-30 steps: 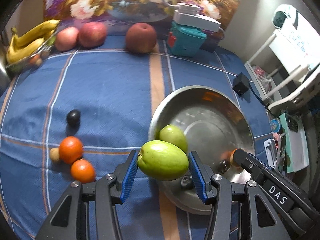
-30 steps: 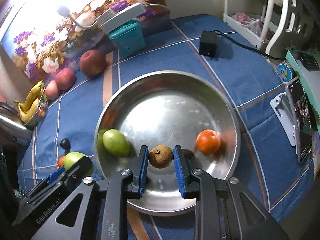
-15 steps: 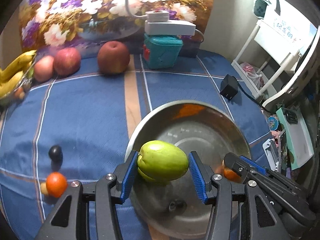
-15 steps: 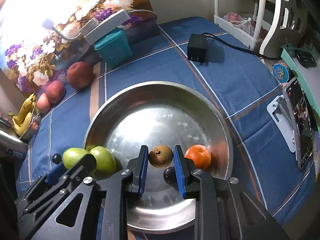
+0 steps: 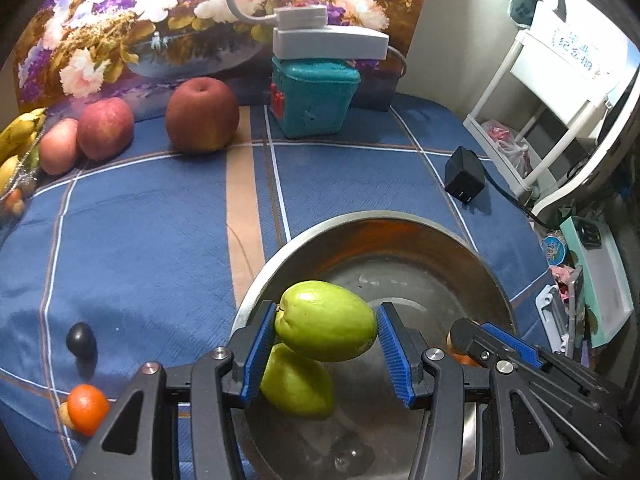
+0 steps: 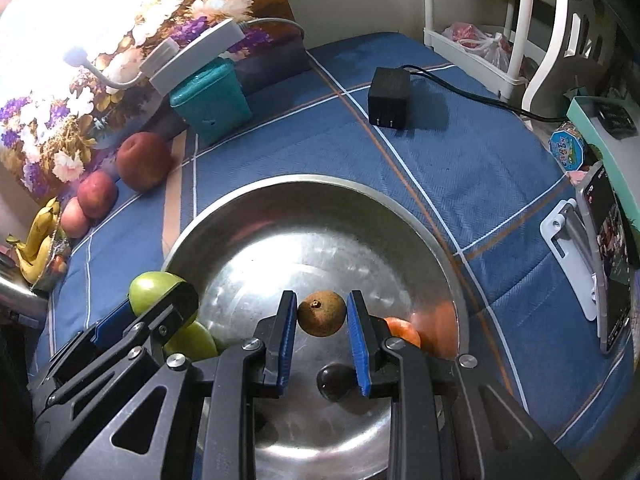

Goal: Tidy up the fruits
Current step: 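Open the left tool to drop the pear while the right tool holds the kiwi above the plate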

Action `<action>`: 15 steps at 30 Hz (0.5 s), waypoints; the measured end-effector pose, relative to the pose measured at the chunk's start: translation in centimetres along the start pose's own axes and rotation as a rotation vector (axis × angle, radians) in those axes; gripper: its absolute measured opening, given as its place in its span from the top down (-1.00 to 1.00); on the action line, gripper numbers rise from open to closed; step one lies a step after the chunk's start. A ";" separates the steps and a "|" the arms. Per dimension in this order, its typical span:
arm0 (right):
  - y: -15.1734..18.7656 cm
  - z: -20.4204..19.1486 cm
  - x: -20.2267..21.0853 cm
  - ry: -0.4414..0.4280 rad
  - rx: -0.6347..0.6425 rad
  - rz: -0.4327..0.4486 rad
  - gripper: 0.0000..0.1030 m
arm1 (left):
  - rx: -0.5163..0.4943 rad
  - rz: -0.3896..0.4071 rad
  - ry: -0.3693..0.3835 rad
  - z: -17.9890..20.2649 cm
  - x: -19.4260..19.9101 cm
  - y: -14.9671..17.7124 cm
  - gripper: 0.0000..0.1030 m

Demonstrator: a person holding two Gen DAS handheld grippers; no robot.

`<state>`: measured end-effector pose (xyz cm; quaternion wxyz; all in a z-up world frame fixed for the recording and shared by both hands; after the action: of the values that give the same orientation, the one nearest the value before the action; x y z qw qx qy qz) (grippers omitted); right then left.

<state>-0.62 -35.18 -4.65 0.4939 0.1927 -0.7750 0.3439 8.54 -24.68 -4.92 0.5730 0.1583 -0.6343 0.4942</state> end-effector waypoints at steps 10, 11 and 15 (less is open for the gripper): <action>-0.1 0.6 -1.8 0.016 -0.012 -0.032 0.48 | 0.000 -0.028 -0.006 -0.1 -1.3 0.2 -0.05; -0.1 0.6 -1.9 0.016 -0.013 -0.035 0.48 | 0.000 -0.028 -0.006 -0.1 -1.3 0.2 -0.05; 0.0 0.6 -2.2 0.021 -0.010 -0.047 0.48 | 0.003 -0.034 -0.002 -0.1 -1.4 0.2 -0.05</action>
<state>0.00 -35.69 -6.83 0.5108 0.2049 -0.7668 0.3304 8.84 -25.06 -6.25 0.5806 0.1705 -0.6311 0.4853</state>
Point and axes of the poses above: each gripper's, at about its wrist camera, not at the fingertips, and x roughly against the way its jaws point, z to its right, y to its underside, the point moved 1 cm from there along -x, roughly the way its jaws point, and after that the axes turned 6 degrees about -y, right-handed, at the moved point
